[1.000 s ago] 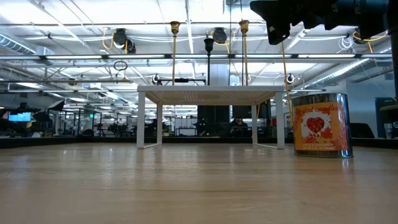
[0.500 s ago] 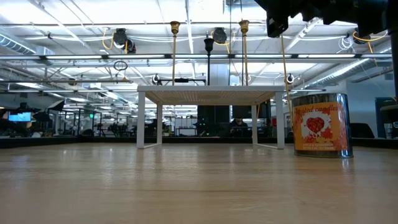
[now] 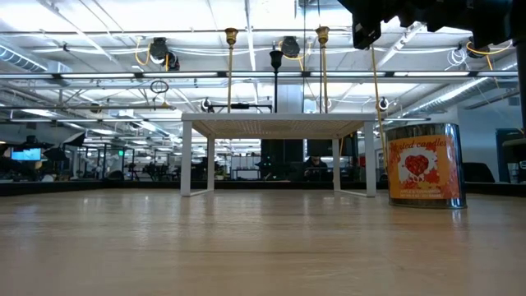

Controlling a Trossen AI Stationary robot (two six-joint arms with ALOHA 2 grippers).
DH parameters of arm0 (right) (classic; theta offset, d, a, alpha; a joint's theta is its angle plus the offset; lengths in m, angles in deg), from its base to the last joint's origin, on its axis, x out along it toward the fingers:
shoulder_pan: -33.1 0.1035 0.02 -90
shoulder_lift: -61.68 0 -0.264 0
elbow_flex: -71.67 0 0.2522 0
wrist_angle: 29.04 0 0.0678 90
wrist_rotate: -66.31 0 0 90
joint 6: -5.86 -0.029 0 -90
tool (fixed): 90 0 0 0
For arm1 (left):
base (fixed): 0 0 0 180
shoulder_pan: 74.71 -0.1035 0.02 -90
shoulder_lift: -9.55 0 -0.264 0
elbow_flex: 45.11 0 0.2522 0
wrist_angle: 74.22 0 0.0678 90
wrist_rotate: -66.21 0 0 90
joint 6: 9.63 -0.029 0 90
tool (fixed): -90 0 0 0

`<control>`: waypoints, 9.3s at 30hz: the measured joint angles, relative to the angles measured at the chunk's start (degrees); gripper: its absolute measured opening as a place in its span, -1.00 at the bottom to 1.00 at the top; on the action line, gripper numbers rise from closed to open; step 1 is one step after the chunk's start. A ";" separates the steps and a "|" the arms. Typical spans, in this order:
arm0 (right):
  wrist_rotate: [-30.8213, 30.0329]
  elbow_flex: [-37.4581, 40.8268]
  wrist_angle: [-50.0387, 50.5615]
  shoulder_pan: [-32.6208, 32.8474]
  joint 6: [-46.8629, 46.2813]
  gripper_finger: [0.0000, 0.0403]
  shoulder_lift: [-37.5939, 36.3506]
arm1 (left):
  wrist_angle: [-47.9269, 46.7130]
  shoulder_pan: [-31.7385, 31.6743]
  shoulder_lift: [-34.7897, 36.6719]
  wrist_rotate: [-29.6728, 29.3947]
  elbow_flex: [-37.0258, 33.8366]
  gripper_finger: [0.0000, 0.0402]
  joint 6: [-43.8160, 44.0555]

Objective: Pick & Place candle stick holders
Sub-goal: Put the left orange scented candle on the shelf aligned with the other golden candle holder, then adjust the black candle holder on the shelf, then put the orange scented candle on the shelf aligned with the other black candle holder

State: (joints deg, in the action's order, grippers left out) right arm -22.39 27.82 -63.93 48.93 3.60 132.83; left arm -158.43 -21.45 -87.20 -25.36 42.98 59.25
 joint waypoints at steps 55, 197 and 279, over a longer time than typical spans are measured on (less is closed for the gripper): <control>0.02 -0.02 4.26 0.00 1.42 -0.14 0.02 | 16.25 -14.63 2.23 -16.92 -0.88 -0.98 -27.37; -22.13 -19.30 6.11 -32.74 -3.93 -1.00 23.30 | 20.95 -43.52 21.14 -58.49 21.64 -0.98 -76.19; -22.45 -4.77 65.13 15.30 -17.84 -0.60 -3.61 | 12.51 -12.39 21.00 -62.99 -5.90 -0.98 -14.87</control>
State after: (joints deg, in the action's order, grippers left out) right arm -44.84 23.05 1.20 64.23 -14.25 129.23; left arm -145.92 -33.84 -66.20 -88.34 37.08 44.38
